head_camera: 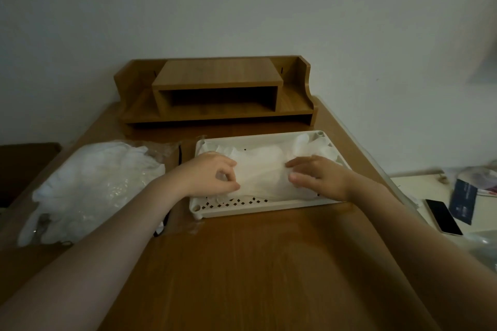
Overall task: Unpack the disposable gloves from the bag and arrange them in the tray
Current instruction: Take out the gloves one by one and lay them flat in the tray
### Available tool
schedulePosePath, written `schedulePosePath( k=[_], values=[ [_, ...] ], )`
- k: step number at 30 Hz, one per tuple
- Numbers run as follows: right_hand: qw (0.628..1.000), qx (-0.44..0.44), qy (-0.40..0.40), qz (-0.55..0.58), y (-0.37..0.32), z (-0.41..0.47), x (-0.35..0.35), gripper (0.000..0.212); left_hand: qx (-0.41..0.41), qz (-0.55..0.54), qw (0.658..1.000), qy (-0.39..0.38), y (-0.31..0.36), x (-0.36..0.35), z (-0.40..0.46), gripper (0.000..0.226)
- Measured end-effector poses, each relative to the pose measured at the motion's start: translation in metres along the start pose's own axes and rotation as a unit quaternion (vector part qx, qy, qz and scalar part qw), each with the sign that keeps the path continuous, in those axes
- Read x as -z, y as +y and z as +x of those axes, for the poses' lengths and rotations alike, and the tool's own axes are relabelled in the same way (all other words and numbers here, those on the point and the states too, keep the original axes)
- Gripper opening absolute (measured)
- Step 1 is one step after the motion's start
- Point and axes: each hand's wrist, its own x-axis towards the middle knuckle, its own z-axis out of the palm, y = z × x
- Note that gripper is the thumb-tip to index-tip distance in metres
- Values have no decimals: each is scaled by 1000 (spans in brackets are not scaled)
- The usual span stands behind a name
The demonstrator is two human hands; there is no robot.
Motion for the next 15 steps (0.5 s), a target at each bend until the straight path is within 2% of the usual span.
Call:
schedulePosePath(
  k=[1,3,5,6,7,8,9,11,13,15],
  values=[
    [999,-6,32,19,-3,-1,0,70,9,7,1000,-4,1,1,-1,22],
    [988,10,153,-10,-8,3,4,67,19,28,999,42,8,4,0,33],
    [968,21,240,-74,-11,15,5,42,15,70,988,137,22,7,7,33],
    [967,22,238,-89,-14,22,4,33,1,80,980,181,30,6,14,31],
    [972,23,207,-109,-17,30,-1,37,-18,83,975,205,38,3,22,28],
    [977,24,155,-142,-18,39,-7,49,-37,89,974,204,45,0,31,26],
    [980,18,94,-172,-19,46,-16,65,-49,101,977,184,49,-8,38,28],
    [982,-12,14,-189,-17,53,-30,92,-20,128,987,98,48,-28,49,47],
    [981,-29,-8,-193,-6,56,-34,103,41,136,990,11,34,-44,52,71],
    [976,-38,-4,-215,5,55,-31,107,87,130,987,-19,20,-52,50,85]
  ],
)
